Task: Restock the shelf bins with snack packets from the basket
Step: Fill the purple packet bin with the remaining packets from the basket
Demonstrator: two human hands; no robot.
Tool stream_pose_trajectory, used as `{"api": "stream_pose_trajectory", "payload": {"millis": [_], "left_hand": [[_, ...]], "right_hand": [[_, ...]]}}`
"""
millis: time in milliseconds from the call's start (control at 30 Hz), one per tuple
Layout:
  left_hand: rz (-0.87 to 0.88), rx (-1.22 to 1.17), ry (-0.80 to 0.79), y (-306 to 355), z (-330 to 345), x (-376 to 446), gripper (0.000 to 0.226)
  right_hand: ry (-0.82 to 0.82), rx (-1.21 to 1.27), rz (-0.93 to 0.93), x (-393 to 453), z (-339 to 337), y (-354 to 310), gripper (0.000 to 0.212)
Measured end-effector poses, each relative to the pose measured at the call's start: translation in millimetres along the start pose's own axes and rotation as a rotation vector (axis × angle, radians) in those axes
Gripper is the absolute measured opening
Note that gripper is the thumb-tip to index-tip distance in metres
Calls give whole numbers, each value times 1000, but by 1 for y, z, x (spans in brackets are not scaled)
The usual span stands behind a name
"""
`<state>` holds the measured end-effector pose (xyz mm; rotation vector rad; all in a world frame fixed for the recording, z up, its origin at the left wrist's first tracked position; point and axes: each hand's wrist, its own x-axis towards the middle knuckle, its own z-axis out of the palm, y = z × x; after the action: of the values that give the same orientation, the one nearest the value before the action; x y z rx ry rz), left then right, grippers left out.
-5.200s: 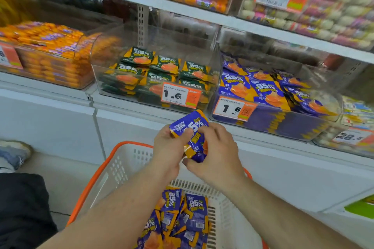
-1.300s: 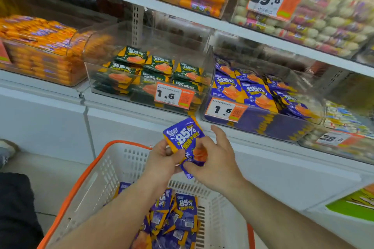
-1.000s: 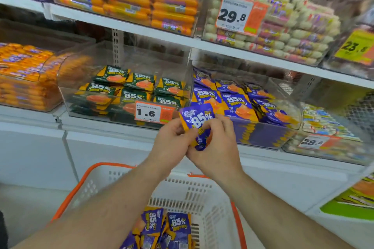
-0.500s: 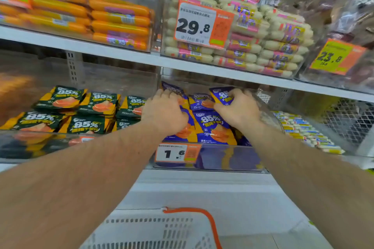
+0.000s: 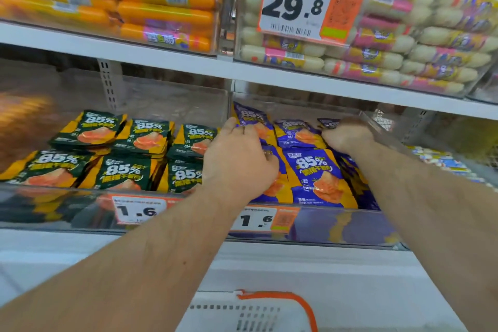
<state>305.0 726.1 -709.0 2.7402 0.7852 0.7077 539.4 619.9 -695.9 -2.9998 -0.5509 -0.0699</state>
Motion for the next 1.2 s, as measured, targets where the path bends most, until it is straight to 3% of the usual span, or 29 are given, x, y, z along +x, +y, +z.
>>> {"api": "stream_pose_trajectory", "payload": {"millis": [167,300,500,600,733,800,933,1067,1200], "left_hand": [[17,0,-9,0,-2,-1,62],[23,-4,-19,0,-2,-1,63],[-8,-101,18,0,1,-3,54],[-1,-127,5,-2,-2,-2,53],[71,-91,0,-2,-9,-10,51],[149,-126,119,-2,-10,-30,49],[344,-239,455,-13,-12,-86,33],[252,-190,310,-57,6,-152,27],[-34,-203,-142,-103,31,-220,40]], "right_hand": [[-89,-55,-22,2,0,1,41],[-124,-31,-28,-2,-3,2,51],[-25,96,-3,-14,-10,6,64],[144,224,-34,-42,-15,1,47],[596,337,-188,-116,-20,-21,25],[798,344,-280,-155,-15,-36,25],[956,680,-393,-225,17,-71,23],[709,960,-339,-273,88,-98,17],[82,893,-171,-308,179,-98,31]]}}
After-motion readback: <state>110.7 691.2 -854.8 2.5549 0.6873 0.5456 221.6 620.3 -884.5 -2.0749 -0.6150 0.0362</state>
